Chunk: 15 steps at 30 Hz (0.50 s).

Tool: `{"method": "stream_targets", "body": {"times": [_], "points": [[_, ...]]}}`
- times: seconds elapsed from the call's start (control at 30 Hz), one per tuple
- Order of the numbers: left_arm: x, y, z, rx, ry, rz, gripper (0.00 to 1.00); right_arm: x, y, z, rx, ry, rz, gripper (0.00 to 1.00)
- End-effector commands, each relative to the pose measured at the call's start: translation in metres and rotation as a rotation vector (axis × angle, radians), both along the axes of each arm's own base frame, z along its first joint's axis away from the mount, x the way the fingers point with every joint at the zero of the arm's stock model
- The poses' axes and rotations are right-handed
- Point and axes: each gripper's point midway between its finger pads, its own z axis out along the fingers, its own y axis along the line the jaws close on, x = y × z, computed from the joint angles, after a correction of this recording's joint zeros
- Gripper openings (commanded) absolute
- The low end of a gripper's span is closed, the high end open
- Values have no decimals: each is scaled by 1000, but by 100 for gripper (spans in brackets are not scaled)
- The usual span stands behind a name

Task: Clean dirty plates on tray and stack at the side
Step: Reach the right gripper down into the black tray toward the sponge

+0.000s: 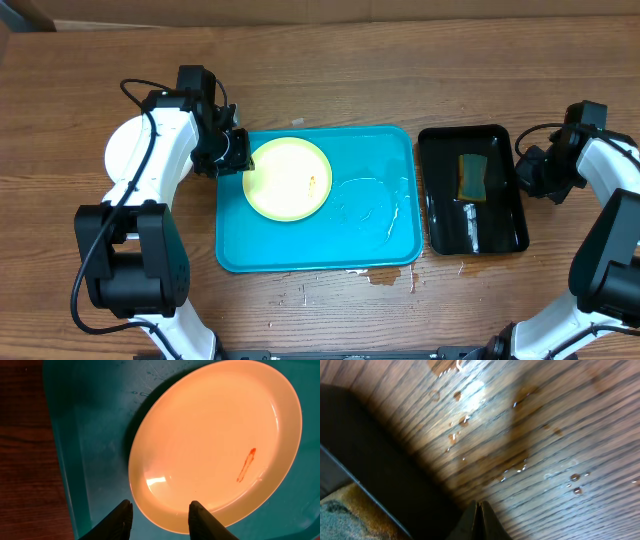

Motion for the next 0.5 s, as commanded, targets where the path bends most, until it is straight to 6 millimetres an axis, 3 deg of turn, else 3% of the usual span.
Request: {"method": "stream_targets", "body": {"times": [0.0, 0.47], "points": [[4, -5, 4, -10, -14, -18, 39, 2, 13, 7, 65, -28, 16, 4], [6, -4, 3, 0, -22, -17, 42, -1, 23, 9, 111, -28, 69, 4]]}}
